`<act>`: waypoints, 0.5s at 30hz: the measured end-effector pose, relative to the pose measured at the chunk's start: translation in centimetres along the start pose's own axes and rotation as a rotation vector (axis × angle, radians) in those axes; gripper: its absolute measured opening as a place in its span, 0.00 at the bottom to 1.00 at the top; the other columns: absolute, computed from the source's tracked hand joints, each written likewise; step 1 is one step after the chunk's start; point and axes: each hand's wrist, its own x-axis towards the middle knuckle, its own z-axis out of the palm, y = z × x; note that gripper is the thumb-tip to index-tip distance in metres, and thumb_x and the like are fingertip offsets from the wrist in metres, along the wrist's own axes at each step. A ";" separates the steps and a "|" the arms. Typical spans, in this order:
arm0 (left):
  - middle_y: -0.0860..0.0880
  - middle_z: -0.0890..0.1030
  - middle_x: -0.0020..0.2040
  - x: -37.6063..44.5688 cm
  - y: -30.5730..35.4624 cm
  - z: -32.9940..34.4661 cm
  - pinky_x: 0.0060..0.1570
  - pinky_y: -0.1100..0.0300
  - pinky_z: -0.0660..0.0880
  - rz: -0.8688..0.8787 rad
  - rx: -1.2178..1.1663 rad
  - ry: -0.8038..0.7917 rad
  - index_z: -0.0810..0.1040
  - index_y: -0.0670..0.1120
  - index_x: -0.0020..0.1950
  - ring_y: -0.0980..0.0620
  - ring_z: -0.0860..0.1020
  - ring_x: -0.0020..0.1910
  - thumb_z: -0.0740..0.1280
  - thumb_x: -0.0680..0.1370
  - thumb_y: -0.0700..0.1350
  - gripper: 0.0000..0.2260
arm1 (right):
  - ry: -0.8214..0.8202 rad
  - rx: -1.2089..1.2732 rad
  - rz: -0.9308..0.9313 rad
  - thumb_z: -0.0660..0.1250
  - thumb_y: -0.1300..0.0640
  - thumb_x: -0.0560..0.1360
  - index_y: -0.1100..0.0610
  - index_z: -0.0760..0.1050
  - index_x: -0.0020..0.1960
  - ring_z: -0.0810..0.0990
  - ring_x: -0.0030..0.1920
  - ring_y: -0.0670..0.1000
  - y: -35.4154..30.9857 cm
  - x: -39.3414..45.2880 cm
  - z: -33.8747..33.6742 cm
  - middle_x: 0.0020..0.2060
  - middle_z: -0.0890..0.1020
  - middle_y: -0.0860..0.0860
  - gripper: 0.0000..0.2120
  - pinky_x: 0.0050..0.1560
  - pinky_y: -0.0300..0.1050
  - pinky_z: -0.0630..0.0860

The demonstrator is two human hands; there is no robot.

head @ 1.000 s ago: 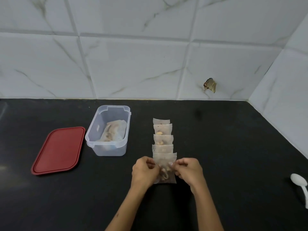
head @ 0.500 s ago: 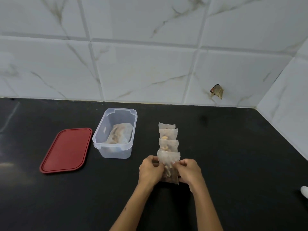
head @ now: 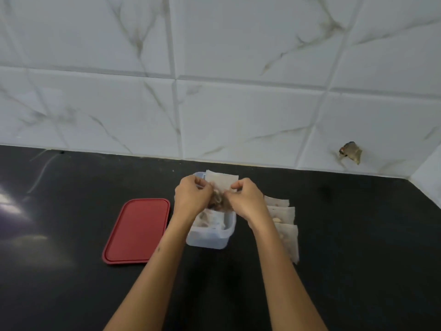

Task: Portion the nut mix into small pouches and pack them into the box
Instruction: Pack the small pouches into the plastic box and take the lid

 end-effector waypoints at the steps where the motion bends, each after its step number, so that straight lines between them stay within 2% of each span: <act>1: 0.46 0.81 0.35 1.4 -0.4 -0.2 0.49 0.46 0.81 -0.027 -0.008 -0.024 0.73 0.44 0.34 0.42 0.82 0.40 0.67 0.78 0.49 0.14 | -0.017 -0.048 0.006 0.65 0.57 0.76 0.54 0.70 0.58 0.74 0.50 0.49 -0.8 0.8 0.9 0.53 0.75 0.51 0.12 0.39 0.37 0.69; 3: 0.43 0.80 0.35 3.2 -0.8 -0.3 0.52 0.45 0.80 -0.090 -0.074 -0.090 0.75 0.40 0.37 0.41 0.81 0.40 0.64 0.77 0.58 0.21 | -0.023 -0.149 0.029 0.63 0.59 0.76 0.59 0.70 0.62 0.75 0.57 0.53 -1.4 2.3 2.6 0.59 0.75 0.55 0.15 0.45 0.39 0.69; 5: 0.40 0.82 0.46 4.3 -1.0 -0.2 0.56 0.46 0.78 -0.186 -0.152 -0.183 0.77 0.36 0.55 0.44 0.81 0.46 0.59 0.74 0.69 0.35 | -0.018 -0.237 0.060 0.63 0.59 0.77 0.61 0.71 0.63 0.76 0.57 0.55 -1.6 3.6 4.4 0.61 0.74 0.57 0.15 0.47 0.41 0.69; 7: 0.38 0.80 0.57 4.7 -0.9 0.0 0.59 0.48 0.76 -0.265 -0.188 -0.293 0.71 0.36 0.67 0.44 0.79 0.51 0.53 0.75 0.71 0.40 | -0.018 -0.330 0.087 0.64 0.58 0.77 0.62 0.73 0.59 0.76 0.51 0.54 -1.5 4.5 5.7 0.57 0.76 0.56 0.12 0.44 0.42 0.70; 9: 0.37 0.72 0.68 4.8 -0.7 0.3 0.62 0.49 0.71 -0.332 -0.226 -0.381 0.63 0.39 0.75 0.41 0.75 0.63 0.49 0.77 0.70 0.40 | -0.024 -0.388 0.105 0.64 0.58 0.78 0.63 0.75 0.55 0.77 0.44 0.52 -1.3 5.0 6.7 0.47 0.78 0.54 0.10 0.39 0.40 0.70; 12: 0.37 0.62 0.75 4.8 -0.4 0.8 0.67 0.47 0.66 -0.417 -0.288 -0.466 0.55 0.40 0.78 0.39 0.65 0.72 0.48 0.77 0.70 0.42 | -0.036 -0.403 0.153 0.61 0.57 0.79 0.62 0.76 0.53 0.70 0.30 0.46 -0.8 5.3 7.9 0.32 0.72 0.50 0.09 0.26 0.38 0.63; 13: 0.38 0.61 0.76 4.7 -0.3 0.8 0.68 0.47 0.65 -0.433 -0.294 -0.477 0.55 0.40 0.78 0.39 0.64 0.73 0.47 0.77 0.70 0.41 | -0.037 -0.416 0.161 0.61 0.57 0.79 0.61 0.76 0.52 0.69 0.29 0.46 -0.6 5.3 8.2 0.31 0.71 0.50 0.09 0.25 0.38 0.62; 15: 0.38 0.62 0.76 4.3 -0.1 0.8 0.67 0.48 0.66 -0.432 -0.311 -0.480 0.56 0.40 0.77 0.40 0.65 0.72 0.48 0.77 0.69 0.40 | -0.047 -0.442 0.138 0.61 0.56 0.79 0.61 0.77 0.52 0.71 0.30 0.46 -0.5 5.2 8.5 0.33 0.74 0.51 0.09 0.28 0.38 0.66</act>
